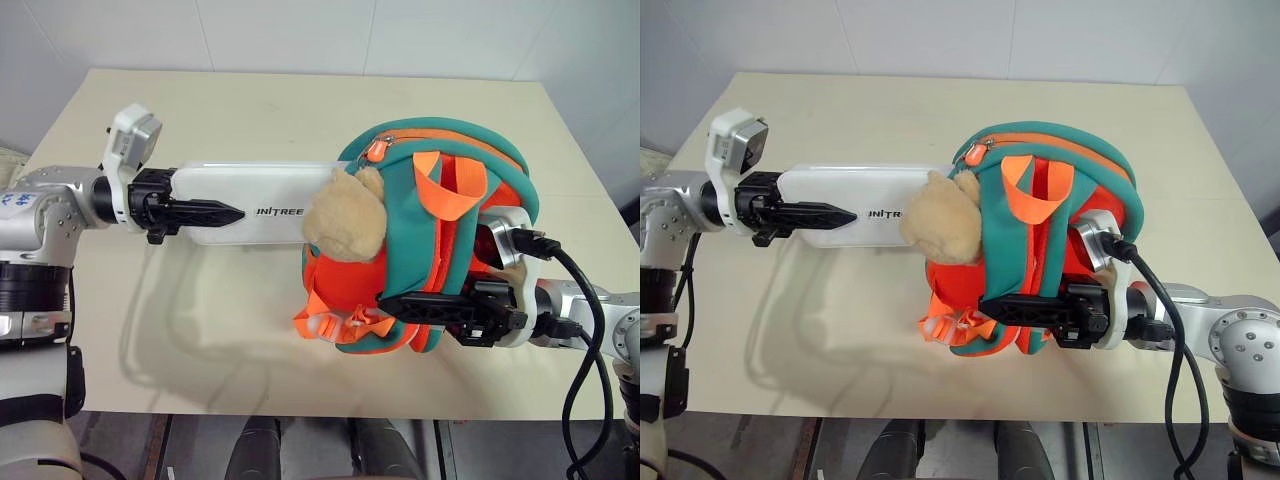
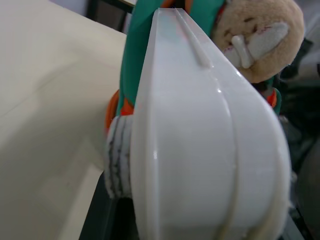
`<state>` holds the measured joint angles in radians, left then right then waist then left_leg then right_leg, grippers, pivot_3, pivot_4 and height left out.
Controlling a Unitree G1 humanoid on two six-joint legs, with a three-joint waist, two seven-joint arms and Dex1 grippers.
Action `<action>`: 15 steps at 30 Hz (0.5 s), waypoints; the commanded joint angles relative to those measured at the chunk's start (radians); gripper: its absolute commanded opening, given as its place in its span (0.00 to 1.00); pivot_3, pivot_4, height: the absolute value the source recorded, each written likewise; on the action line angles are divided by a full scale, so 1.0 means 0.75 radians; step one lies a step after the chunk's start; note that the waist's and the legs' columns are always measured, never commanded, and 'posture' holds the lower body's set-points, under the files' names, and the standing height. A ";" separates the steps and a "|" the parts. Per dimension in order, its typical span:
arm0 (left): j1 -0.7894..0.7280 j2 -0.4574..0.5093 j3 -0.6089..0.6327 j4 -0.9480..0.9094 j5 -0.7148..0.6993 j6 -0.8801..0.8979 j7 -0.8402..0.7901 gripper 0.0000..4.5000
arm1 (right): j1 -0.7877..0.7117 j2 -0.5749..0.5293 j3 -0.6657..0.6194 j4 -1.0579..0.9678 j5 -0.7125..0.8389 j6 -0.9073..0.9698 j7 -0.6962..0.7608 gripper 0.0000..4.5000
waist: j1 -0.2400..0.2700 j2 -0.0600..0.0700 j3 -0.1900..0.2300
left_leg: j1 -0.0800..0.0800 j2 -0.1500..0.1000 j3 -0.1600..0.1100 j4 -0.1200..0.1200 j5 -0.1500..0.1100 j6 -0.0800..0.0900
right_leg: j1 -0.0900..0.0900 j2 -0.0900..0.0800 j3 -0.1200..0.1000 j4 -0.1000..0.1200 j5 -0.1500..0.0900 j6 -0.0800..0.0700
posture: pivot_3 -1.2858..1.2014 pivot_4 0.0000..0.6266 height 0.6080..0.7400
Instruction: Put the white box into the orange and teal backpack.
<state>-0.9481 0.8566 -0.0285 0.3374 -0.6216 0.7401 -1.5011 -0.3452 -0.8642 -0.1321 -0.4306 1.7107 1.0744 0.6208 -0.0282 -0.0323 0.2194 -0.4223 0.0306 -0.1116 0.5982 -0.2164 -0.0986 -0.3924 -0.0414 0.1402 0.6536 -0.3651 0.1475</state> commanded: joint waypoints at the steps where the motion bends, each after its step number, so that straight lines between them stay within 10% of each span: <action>1: -0.148 -0.070 -0.075 0.025 0.000 -0.023 -0.140 0.28 | -0.020 0.017 -0.010 -0.028 -0.005 -0.021 0.016 0.03 | 0.001 0.000 0.000 | 0.000 0.000 0.000 0.000 0.000 0.000 | 0.000 0.000 0.000 0.000 0.000 0.000 | 0.52 0.24 1.00; 15: -0.599 -0.501 -0.440 0.457 0.247 -0.412 -0.113 0.28 | -0.044 0.091 0.015 -0.034 -0.066 -0.034 0.012 0.03 | 0.002 0.000 0.000 | -0.002 -0.001 -0.001 0.005 0.000 0.000 | 0.000 0.001 0.000 0.002 0.000 0.000 | 0.52 0.24 1.00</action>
<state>-1.3503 0.4994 -0.3712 0.6694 -0.4585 0.4701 -1.5021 -0.3736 -0.8018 -0.1130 -0.4297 1.6517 1.0674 0.6226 -0.0265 -0.0326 0.2196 -0.4240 0.0299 -0.1123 0.6024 -0.2167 -0.0981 -0.3924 -0.0406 0.1402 0.6551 -0.3650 0.1481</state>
